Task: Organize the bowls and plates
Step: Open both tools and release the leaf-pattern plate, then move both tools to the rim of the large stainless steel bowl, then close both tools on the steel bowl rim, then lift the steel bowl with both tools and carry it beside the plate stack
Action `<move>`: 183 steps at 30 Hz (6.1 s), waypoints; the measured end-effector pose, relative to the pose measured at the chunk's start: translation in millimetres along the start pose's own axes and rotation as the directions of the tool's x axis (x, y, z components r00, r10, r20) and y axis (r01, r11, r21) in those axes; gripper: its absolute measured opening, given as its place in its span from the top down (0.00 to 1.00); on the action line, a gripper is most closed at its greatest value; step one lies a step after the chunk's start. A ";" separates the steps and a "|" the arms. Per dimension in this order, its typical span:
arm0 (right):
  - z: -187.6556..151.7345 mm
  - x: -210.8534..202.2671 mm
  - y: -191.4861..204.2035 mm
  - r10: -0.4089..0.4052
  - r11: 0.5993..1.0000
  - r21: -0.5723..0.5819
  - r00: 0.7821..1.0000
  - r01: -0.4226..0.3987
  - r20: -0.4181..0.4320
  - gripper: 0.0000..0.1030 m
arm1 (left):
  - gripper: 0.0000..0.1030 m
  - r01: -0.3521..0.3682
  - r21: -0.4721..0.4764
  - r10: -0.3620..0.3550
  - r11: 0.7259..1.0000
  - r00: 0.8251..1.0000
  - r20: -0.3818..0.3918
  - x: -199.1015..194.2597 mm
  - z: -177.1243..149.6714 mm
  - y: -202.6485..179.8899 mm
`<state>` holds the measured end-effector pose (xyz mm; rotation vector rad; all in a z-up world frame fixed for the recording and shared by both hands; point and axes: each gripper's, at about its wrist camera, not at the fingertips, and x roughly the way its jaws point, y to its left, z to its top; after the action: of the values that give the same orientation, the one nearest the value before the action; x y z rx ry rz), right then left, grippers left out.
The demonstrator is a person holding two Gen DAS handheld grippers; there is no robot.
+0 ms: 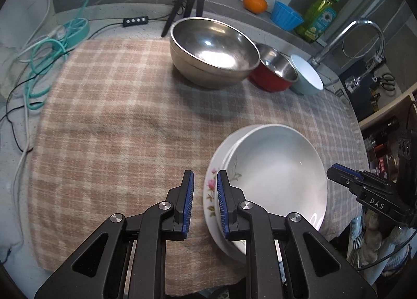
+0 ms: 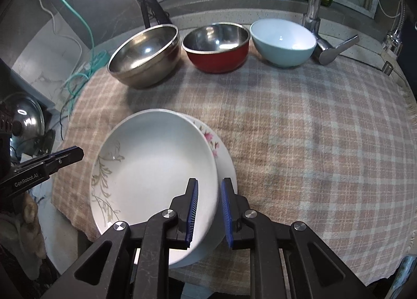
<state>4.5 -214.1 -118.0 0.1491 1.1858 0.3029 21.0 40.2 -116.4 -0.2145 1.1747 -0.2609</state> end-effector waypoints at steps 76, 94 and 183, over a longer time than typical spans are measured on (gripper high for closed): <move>156.1 108.2 46.6 0.155 0.951 0.269 0.988 -0.154 0.017 0.72 | 0.64 0.037 0.039 -0.038 0.999 0.999 0.010 72.9 171.8 51.3; 160.6 114.9 46.2 0.152 0.956 0.255 0.988 -0.144 -0.012 0.83 | 0.86 0.036 0.057 -0.036 0.998 0.999 -0.013 86.0 172.2 46.2; 21.7 99.7 239.8 0.257 0.942 -0.153 0.936 -0.299 -0.242 0.83 | 0.87 -0.094 -0.312 0.117 0.945 0.992 0.055 -56.4 -20.5 189.0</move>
<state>21.7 45.5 -133.2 0.1217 1.3485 0.6947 -1.4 236.7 -131.1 -0.4306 1.1471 0.0275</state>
